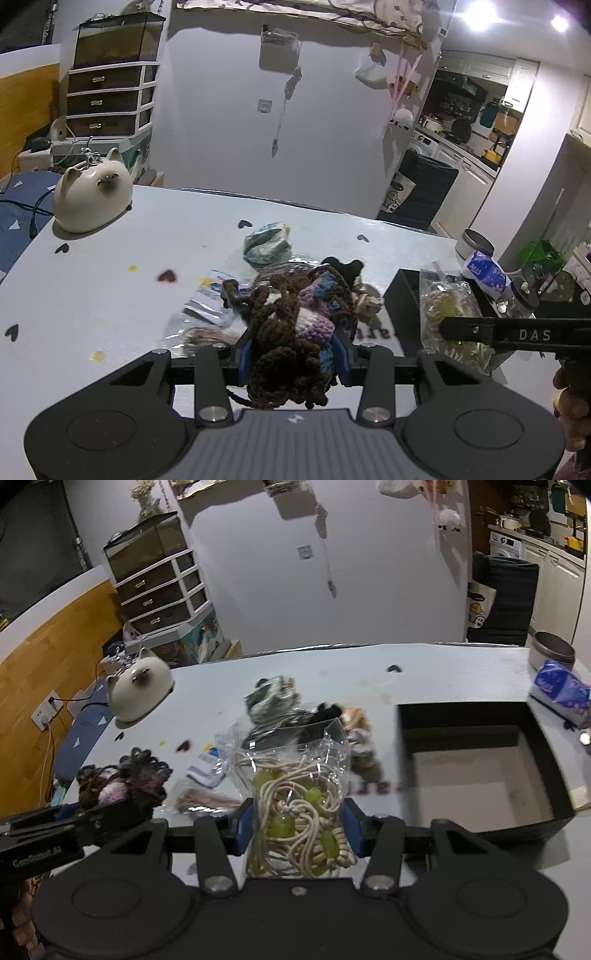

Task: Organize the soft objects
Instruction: 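Carry both items into the black box and open both tools to release them, then withdraw both tools from the box toward the remaining items, then grasp the white-blue medicine packet with the left tool while the right tool grasps the black scrunchie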

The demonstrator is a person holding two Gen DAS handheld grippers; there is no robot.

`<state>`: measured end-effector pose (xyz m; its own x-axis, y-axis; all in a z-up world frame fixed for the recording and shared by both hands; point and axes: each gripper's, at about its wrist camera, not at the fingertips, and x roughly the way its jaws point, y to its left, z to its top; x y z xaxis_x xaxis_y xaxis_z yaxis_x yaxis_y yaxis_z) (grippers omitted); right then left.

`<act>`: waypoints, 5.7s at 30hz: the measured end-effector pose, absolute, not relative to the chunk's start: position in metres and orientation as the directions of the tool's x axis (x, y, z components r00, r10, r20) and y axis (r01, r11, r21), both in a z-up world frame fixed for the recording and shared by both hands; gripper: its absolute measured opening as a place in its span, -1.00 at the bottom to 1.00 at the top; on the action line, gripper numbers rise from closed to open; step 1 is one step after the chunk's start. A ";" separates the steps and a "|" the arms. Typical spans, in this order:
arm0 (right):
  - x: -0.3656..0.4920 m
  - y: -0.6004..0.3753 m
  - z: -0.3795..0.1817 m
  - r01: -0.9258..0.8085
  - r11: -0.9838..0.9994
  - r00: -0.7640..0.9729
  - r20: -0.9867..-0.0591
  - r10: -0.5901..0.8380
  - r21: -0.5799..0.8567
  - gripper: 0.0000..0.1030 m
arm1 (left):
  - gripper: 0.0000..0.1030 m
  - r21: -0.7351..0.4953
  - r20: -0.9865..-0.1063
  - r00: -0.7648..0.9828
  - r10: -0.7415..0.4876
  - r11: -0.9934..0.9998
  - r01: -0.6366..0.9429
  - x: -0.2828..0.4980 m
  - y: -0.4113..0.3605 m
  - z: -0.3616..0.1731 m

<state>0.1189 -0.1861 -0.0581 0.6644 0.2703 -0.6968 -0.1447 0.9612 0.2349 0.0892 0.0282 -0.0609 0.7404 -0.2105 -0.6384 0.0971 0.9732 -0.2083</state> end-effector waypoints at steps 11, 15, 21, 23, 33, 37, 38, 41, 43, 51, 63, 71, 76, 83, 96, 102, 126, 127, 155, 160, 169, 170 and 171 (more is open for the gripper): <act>0.131 -0.287 -0.052 -0.129 0.960 0.685 -0.678 0.267 0.248 -0.02 | -0.17 -0.214 -0.610 0.757 -0.234 0.969 0.127 0.113 -0.073 -0.049; 0.138 -0.321 -0.054 -0.107 0.962 0.691 -0.677 0.255 0.252 -0.02 | -0.17 -0.224 -0.609 0.745 -0.270 0.961 0.165 0.126 -0.108 -0.050; 0.147 -0.365 -0.059 -0.050 0.968 0.688 -0.695 0.212 0.246 -0.02 | -0.17 -0.257 -0.633 0.698 -0.336 0.941 0.219 0.150 -0.154 -0.061; 0.150 -0.376 -0.061 -0.035 0.968 0.685 -0.700 0.203 0.247 -0.02 | -0.17 -0.268 -0.645 0.680 -0.350 0.936 0.228 0.158 -0.165 -0.065; 0.192 -0.396 -0.089 0.003 0.968 0.623 -0.758 0.194 0.250 -0.01 | -0.17 -0.305 -0.710 0.613 -0.347 0.936 0.177 0.187 -0.183 -0.091; 0.203 -0.394 -0.104 0.012 0.967 0.590 -0.782 0.198 0.254 0.07 | -0.17 -0.315 -0.731 0.592 -0.340 0.937 0.149 0.195 -0.181 -0.101; 0.206 -0.396 -0.108 0.022 0.965 0.583 -0.787 0.201 0.262 0.27 | -0.16 -0.317 -0.736 0.585 -0.340 0.937 0.146 0.198 -0.182 -0.104; 0.208 -0.400 -0.114 0.034 0.961 0.575 -0.792 0.206 0.274 0.41 | -0.16 -0.319 -0.756 0.560 -0.340 0.937 0.139 0.205 -0.186 -0.114; 0.207 -0.403 -0.114 0.037 0.962 0.570 -0.796 0.203 0.272 0.42 | -0.16 -0.319 -0.769 0.539 -0.343 0.937 0.143 0.211 -0.191 -0.120; 0.200 -0.420 -0.114 0.079 0.951 0.556 -0.805 0.208 0.300 0.42 | 0.10 -0.283 -0.780 0.513 -0.358 0.933 0.222 0.217 -0.213 -0.125; 0.186 -0.423 -0.111 0.073 0.952 0.559 -0.803 0.208 0.297 0.53 | 0.58 -0.233 -0.786 0.540 -0.302 0.953 0.193 0.195 -0.205 -0.113; 0.168 -0.421 -0.091 0.019 0.960 0.611 -0.763 0.211 0.280 0.62 | 0.65 -0.191 -0.765 0.591 -0.256 0.966 0.172 0.174 -0.197 -0.094; 0.151 -0.422 -0.078 -0.018 0.970 0.646 -0.737 0.198 0.244 0.65 | 0.72 -0.179 -0.748 0.619 -0.237 0.971 0.157 0.159 -0.193 -0.084; 0.133 -0.423 -0.068 -0.020 0.975 0.678 -0.713 0.176 0.221 0.67 | 0.92 -0.164 -0.729 0.646 -0.225 0.974 0.155 0.142 -0.190 -0.075; 0.098 -0.420 -0.062 -0.050 0.986 0.758 -0.637 0.142 0.161 1.00 | 1.00 -0.156 -0.692 0.692 -0.206 0.978 0.136 0.110 -0.180 -0.068; 0.089 -0.418 -0.062 -0.047 0.988 0.768 -0.627 0.132 0.150 1.00 | 1.00 -0.146 -0.655 0.730 -0.193 0.981 0.128 0.098 -0.166 -0.064; 0.089 -0.338 -0.063 0.005 0.991 0.825 -0.561 0.071 0.132 1.00 | 1.00 -0.137 -0.589 0.793 -0.157 0.986 0.093 0.103 -0.047 -0.057; 0.090 -0.330 -0.063 0.008 0.991 0.825 -0.561 0.070 0.136 1.00 | 1.00 -0.137 -0.588 0.794 -0.156 0.986 0.092 0.105 -0.041 -0.057; 0.166 -0.165 -0.073 0.011 0.999 0.817 -0.576 -0.035 -0.045 1.00 | 1.00 -0.057 -0.623 0.761 -0.182 0.980 0.188 0.196 0.095 -0.107; 0.183 -0.148 -0.078 -0.033 0.996 0.806 -0.592 -0.024 -0.085 1.00 | 1.00 -0.030 -0.664 0.726 -0.180 0.976 0.214 0.225 0.100 -0.128; 0.215 -0.120 -0.093 -0.095 0.978 0.796 -0.604 -0.037 -0.185 1.00 | 0.94 0.029 -0.759 0.622 -0.193 0.944 0.328 0.266 0.087 -0.168; 0.217 -0.118 -0.095 -0.101 0.976 0.794 -0.606 -0.037 -0.192 1.00 | 0.86 0.040 -0.769 0.612 -0.187 0.941 0.337 0.269 0.084 -0.172; 0.220 -0.116 -0.097 -0.107 0.974 0.791 -0.610 -0.038 -0.200 1.00 | 0.84 0.045 -0.776 0.603 -0.183 0.938 0.343 0.272 0.082 -0.176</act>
